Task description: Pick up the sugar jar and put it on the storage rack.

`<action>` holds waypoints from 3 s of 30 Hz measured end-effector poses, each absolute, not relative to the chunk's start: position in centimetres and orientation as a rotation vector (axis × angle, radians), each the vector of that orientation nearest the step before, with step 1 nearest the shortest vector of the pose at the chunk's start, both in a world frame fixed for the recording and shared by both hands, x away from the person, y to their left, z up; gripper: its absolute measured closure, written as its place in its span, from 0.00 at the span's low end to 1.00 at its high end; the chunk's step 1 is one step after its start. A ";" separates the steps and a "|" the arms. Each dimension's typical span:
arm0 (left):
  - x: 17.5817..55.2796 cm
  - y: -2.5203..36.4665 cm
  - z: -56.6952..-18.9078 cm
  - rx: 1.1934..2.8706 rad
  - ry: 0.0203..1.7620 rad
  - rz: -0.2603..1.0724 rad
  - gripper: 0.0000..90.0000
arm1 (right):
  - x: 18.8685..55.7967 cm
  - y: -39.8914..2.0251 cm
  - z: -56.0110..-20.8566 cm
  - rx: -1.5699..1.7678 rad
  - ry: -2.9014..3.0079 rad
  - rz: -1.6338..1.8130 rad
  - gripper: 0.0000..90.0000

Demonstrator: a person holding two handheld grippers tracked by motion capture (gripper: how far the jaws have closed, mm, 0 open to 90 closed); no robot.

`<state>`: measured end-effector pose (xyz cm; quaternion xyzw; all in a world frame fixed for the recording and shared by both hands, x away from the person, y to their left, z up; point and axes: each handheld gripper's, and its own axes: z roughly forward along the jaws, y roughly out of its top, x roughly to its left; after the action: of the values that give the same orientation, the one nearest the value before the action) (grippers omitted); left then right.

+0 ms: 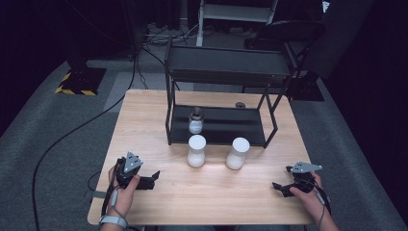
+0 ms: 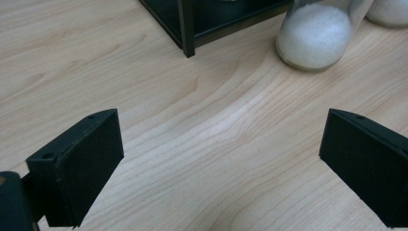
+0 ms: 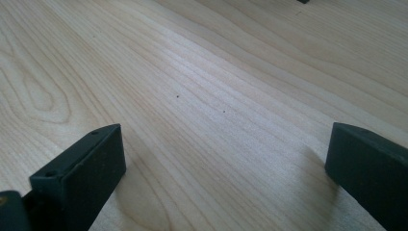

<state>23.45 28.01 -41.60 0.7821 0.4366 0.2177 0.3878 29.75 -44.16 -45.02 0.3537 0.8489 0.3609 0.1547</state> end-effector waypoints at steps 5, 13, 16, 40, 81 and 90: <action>23.5 27.7 -42.4 2.015 1.127 0.537 0.02 | 29.7 -44.2 -45.0 1.014 2.433 1.034 0.00; 23.8 27.5 -43.2 2.047 1.158 0.519 0.02 | 29.7 -44.2 -45.0 1.013 2.432 1.034 0.00; 23.9 27.6 -43.4 2.055 1.167 0.512 0.02 | 29.7 -44.2 -45.0 1.013 2.433 1.034 0.00; 24.1 27.9 -44.9 2.096 1.234 0.483 0.00 | 29.7 -44.2 -45.0 1.012 2.434 1.033 0.00; 24.1 27.9 -44.9 2.095 1.234 0.484 0.00 | 31.7 -43.4 -37.7 0.845 2.445 1.127 0.06; 24.1 27.9 -44.9 2.096 1.234 0.484 0.00 | 32.4 -42.5 -35.9 0.796 2.457 1.125 0.06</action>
<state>24.10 27.86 -44.92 0.7992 0.4708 0.1844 0.3249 32.35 -42.48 -35.91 0.2789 0.8607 0.3942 0.1613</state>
